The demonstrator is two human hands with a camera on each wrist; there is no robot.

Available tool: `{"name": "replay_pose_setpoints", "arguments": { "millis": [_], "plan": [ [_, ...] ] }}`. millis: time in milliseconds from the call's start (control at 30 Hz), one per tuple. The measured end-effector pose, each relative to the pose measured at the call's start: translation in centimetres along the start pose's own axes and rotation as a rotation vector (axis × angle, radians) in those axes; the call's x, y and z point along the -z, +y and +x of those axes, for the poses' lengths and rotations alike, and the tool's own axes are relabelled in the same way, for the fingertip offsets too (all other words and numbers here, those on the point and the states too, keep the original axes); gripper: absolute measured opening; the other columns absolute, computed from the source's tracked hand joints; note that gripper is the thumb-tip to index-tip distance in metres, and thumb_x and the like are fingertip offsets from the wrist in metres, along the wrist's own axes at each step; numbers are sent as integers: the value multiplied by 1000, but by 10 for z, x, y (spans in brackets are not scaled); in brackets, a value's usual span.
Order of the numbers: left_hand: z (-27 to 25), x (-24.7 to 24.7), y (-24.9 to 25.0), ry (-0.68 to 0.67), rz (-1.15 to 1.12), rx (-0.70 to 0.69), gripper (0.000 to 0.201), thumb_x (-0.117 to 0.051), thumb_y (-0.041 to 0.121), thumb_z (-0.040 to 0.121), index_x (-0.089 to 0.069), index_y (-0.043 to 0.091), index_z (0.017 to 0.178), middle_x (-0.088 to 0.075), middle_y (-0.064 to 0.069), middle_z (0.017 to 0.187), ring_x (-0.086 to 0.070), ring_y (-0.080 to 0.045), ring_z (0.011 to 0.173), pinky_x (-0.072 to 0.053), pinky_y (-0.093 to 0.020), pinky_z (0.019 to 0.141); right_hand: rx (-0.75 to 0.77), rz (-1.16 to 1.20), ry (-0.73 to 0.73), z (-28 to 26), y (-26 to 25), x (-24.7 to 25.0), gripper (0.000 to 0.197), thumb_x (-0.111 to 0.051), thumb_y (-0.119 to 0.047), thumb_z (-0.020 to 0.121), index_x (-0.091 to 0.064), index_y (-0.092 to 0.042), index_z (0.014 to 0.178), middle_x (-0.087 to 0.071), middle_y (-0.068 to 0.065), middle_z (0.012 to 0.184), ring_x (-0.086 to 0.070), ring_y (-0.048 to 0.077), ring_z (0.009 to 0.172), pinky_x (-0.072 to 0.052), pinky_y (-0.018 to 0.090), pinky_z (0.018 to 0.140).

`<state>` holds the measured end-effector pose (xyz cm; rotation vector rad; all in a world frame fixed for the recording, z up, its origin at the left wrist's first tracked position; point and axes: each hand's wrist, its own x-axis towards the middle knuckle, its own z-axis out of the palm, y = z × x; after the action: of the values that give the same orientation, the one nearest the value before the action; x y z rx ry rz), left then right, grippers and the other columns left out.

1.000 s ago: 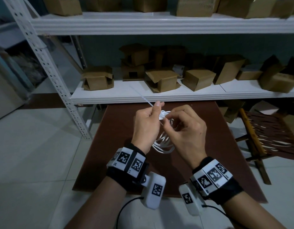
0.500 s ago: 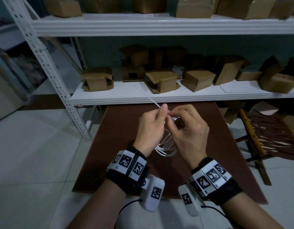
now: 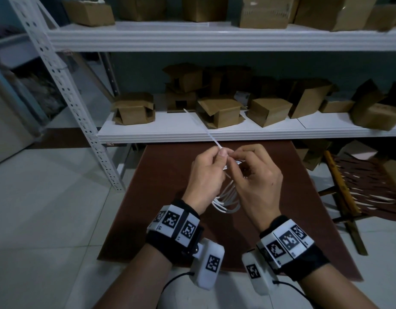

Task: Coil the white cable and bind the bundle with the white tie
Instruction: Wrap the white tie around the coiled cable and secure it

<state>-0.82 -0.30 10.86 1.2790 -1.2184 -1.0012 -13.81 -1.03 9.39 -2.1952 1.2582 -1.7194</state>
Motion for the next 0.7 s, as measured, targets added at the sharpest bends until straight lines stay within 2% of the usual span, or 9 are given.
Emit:
{"name": "replay_pose_setpoints", "arguments": {
  "millis": [133, 267, 367, 567, 633, 700],
  "plan": [
    [-1, 0, 2, 27, 4, 7, 31, -46, 36, 112, -74, 24, 108, -53, 22, 51, -47, 1, 45, -33, -26, 49, -7, 20, -14, 0, 0, 0, 9, -77, -15, 97, -77, -8, 101, -68, 1, 102, -65, 14, 76, -54, 41, 61],
    [-2, 1, 4, 45, -31, 13, 31, -53, 44, 108, -75, 23, 105, -54, 21, 52, -49, 2, 48, -34, -24, 51, 15, 28, -40, 0, -3, -1, 8, -75, -14, 98, -77, -8, 103, -68, 1, 102, -63, 11, 77, -54, 38, 63],
    [-1, 3, 4, 47, -49, 4, 27, -57, 41, 106, -75, 21, 104, -56, 20, 53, -50, 4, 47, -35, -23, 52, 26, 36, -56, -1, -5, -2, 9, -73, -13, 99, -76, -6, 103, -68, 1, 103, -64, 11, 77, -54, 37, 63],
    [-4, 2, 6, 54, -44, -2, 36, -50, 44, 110, -78, 21, 108, -55, 21, 51, -50, 4, 48, -35, -22, 53, 16, 65, -53, 0, -1, -2, 10, -75, -12, 97, -76, -4, 104, -69, 3, 105, -68, 15, 87, -57, 40, 70],
    [-5, 2, 7, 57, -60, -5, 38, -51, 45, 109, -79, 19, 109, -53, 13, 49, -50, 4, 47, -35, -21, 53, 9, 92, -51, 0, -1, -1, 10, -75, -11, 97, -76, -4, 104, -70, 3, 105, -69, 15, 90, -57, 40, 72],
    [-5, 2, 9, 60, -74, -6, 39, -52, 46, 109, -79, 19, 109, -54, -4, 57, -51, 4, 46, -35, -20, 53, -3, 115, -58, 1, -2, 0, 10, -75, -11, 96, -76, -5, 104, -70, 2, 105, -70, 14, 91, -58, 40, 73]
  ]
}}
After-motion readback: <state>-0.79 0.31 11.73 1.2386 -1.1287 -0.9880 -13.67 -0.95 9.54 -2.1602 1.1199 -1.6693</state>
